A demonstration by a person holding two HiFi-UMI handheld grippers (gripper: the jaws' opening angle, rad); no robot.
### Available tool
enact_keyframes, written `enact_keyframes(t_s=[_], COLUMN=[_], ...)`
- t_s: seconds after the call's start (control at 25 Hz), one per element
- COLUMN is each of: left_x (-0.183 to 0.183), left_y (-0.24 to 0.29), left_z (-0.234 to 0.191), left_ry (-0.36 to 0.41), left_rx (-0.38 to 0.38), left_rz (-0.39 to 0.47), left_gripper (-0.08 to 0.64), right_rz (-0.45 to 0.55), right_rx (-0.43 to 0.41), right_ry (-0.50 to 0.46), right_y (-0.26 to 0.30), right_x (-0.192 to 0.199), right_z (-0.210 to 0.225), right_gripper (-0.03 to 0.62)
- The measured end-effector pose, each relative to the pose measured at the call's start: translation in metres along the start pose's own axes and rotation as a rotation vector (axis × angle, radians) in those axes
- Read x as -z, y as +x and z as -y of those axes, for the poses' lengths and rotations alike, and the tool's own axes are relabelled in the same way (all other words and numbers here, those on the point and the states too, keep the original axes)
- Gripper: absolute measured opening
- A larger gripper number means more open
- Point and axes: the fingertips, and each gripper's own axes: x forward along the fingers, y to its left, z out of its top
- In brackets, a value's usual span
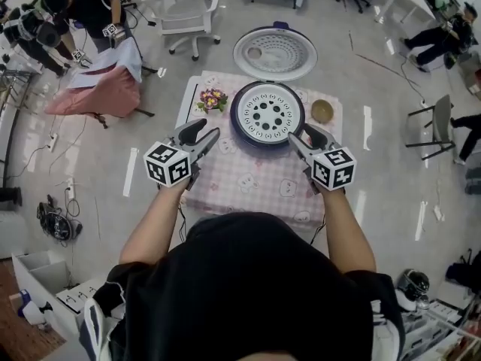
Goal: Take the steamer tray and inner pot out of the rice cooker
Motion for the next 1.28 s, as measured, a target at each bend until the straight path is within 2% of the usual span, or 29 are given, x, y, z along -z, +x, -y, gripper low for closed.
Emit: enact_keyframes(t_s=[0.2,0.44,0.52,0.88,1.12,1.28], left_x=[0.000,0.015,0.018,0.020,0.023,0.027], left_y=[0.009,0.015,0.016,0.016,0.021,0.025], left_z=[-0.013,-0.025,-0.030,-0.066,-0.076,-0.075], left_ry=[-0.010,-0.042,-0.052,-0.089,-0.111,-0.132], left_rx=[0.017,0.040,0.043,0.017,0.028,0.060], left_rz=[-0.013,-0.046,-0.053,-0.063,-0.063,-0.063], left_gripper=[0.216,0.216,0.216,0.216,0.216,0.216], right_rz=[-0.106,-0.317,-0.383,-0.596,-0.735,-0.835], right_rx=[-0.070,-0.184,-0.221,-0.350,-0.464,-0.493], right_ry=[-0.077,-0.294,-0.339,-0.458,-0.491,-0.570], right_y=[0.026,0.062,0.070,0.097,0.101,0.103], right_x=[0.006,0.038,0.048,0.085,0.108,0.126], right_z=[-0.004,-0.022,-0.028,-0.042,-0.051,-0.053], right_gripper=[0.229,0.227,0.227,0.230,0.235,0.264])
